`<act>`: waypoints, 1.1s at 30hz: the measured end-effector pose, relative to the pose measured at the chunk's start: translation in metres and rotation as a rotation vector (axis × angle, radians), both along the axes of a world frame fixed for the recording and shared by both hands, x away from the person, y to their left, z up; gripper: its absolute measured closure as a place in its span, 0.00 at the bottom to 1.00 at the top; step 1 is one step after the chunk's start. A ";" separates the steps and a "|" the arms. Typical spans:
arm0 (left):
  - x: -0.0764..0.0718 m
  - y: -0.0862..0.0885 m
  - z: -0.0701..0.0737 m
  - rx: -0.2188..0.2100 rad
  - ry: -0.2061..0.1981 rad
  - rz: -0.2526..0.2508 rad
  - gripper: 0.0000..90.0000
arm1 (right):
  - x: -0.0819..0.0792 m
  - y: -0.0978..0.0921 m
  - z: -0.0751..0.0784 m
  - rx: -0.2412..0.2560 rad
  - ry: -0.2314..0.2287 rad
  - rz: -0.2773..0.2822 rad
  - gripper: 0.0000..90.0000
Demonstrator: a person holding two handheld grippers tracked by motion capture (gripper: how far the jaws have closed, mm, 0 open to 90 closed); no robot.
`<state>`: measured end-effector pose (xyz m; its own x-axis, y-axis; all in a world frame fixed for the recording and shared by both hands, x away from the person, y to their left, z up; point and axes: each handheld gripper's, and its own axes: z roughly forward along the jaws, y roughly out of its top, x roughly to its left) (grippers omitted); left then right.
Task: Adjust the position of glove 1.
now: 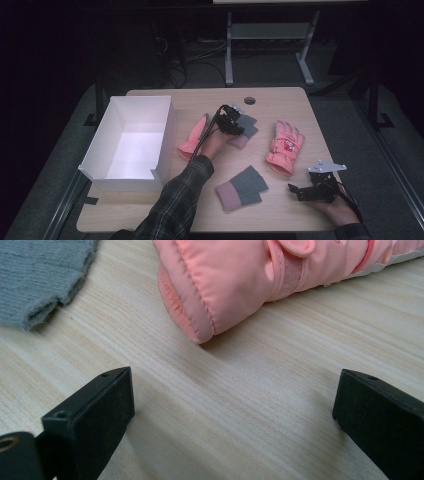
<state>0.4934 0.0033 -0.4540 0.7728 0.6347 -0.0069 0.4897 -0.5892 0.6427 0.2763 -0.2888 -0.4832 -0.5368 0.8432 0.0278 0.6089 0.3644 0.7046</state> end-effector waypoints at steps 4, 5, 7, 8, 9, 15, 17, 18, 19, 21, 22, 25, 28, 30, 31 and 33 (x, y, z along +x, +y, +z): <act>0.002 0.000 -0.005 -0.013 0.023 -0.001 0.75 | 0.000 0.000 0.000 0.000 0.000 -0.001 0.03; 0.002 0.000 -0.005 -0.013 0.023 -0.001 0.77 | 0.000 0.000 0.000 0.000 0.000 -0.001 0.03; 0.002 -0.001 -0.005 0.002 0.020 -0.008 0.82 | 0.000 0.000 0.000 0.000 0.000 -0.002 0.03; 0.002 -0.001 -0.004 0.010 0.022 -0.012 0.86 | 0.000 0.000 0.000 0.000 0.000 -0.002 0.03; 0.002 -0.002 -0.004 0.015 0.026 -0.013 0.86 | 0.000 0.000 0.000 0.000 0.000 -0.002 0.03; 0.005 -0.001 -0.003 -0.006 0.057 -0.007 0.96 | 0.000 0.000 0.000 0.000 0.000 -0.004 0.03; 0.007 0.002 -0.002 -0.027 0.075 -0.006 0.96 | 0.000 0.000 0.000 0.000 0.000 -0.004 0.03; 0.009 0.005 -0.001 -0.055 0.087 -0.011 0.96 | 0.000 0.000 0.000 0.000 0.000 -0.004 0.03; 0.009 0.005 -0.001 -0.055 0.087 -0.011 0.96 | 0.000 0.000 0.000 0.000 0.000 -0.004 0.03; 0.009 0.008 0.001 -0.081 0.093 -0.012 0.96 | 0.000 0.000 0.000 0.000 0.001 -0.004 0.03; 0.009 0.009 0.003 -0.088 0.092 -0.018 0.96 | 0.000 0.000 0.000 0.000 0.001 -0.005 0.03; 0.008 0.012 0.009 -0.110 0.104 -0.029 0.96 | 0.000 0.000 0.000 0.000 0.001 -0.004 0.03; 0.004 0.013 0.017 -0.136 0.102 -0.052 0.96 | 0.000 0.000 0.000 0.001 0.001 -0.005 0.03; 0.001 0.014 0.022 -0.126 0.098 -0.069 0.96 | 0.000 0.000 0.000 -0.002 -0.001 -0.003 0.03; 0.000 0.015 0.025 -0.124 0.097 -0.079 0.96 | 0.000 0.000 0.000 0.000 0.000 -0.004 0.03; -0.003 0.017 0.030 -0.133 0.102 -0.106 0.96 | 0.000 0.000 0.000 0.000 0.000 -0.004 0.03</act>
